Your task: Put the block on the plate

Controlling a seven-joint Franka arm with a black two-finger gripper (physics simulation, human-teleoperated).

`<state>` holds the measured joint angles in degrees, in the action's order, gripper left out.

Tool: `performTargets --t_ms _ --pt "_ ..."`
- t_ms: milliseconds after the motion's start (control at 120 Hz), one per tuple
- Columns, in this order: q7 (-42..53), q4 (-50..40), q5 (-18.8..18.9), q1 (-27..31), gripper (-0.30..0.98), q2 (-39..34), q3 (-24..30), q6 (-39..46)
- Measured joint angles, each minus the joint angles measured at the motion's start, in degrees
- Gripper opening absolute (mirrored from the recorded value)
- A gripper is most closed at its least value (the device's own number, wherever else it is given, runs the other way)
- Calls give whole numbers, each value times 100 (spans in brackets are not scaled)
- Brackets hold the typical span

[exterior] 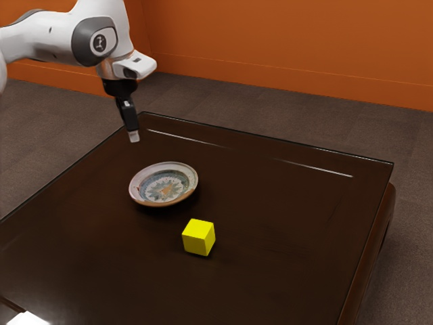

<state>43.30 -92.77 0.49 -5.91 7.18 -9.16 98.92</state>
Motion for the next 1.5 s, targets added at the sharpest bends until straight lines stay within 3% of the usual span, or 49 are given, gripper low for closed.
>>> performTargets --t_ms 208,425,692,1083,1500 --pt "263 -80 9 -43 69 -10 27 -21" --pt "537 -1001 -160 -333 69 -231 673 -22" --pt "1438 -2259 115 -340 69 -122 1110 1413" --pt "2350 -2114 140 -475 69 839 1268 2750" --pt "2842 -2076 138 -390 69 1539 1252 3341"
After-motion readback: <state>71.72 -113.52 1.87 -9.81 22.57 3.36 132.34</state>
